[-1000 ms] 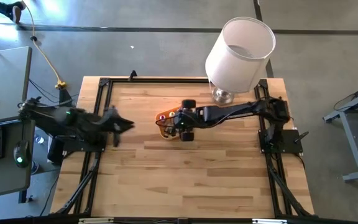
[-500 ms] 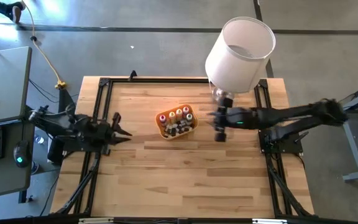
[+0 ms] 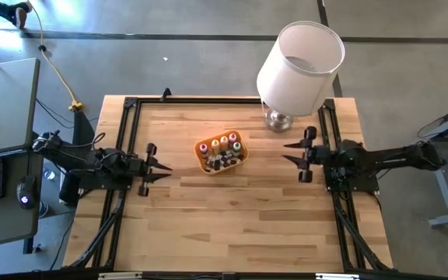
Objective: Pick & Place food coloring
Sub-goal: Return to Home Position
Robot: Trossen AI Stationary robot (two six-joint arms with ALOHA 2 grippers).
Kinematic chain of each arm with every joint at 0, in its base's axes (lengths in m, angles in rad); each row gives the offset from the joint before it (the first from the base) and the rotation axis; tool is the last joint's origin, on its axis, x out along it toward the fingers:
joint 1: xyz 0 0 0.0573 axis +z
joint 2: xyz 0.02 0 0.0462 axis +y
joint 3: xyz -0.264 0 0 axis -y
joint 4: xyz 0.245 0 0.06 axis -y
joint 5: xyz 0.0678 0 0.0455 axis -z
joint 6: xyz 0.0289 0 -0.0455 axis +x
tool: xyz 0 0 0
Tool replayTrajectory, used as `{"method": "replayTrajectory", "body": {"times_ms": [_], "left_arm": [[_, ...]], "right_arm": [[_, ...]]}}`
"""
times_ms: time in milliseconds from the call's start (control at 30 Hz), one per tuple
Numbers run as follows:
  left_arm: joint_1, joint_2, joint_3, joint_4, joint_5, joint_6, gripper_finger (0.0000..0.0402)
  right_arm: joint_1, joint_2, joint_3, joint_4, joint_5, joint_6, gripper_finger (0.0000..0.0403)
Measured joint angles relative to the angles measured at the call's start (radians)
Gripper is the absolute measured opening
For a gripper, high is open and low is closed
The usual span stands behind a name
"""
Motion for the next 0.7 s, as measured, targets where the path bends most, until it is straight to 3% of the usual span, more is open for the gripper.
{"method": "replayTrajectory", "body": {"times_ms": [267, 433, 700], "left_arm": [[0.000, 0.000, -0.002, -0.129, -0.051, -0.063, 0.0073], [0.000, 0.016, -0.001, -0.190, -0.017, -0.154, 0.0073], [0.000, 0.020, -0.002, -0.196, 0.001, -0.158, 0.0073]], "right_arm": [[0.000, -0.168, -0.082, -0.051, -0.001, 0.025, 0.0149], [0.000, -0.167, -0.082, -0.107, 0.043, 0.052, 0.0149], [0.000, -0.167, -0.082, -0.256, 0.166, 0.060, 0.0149]]}}
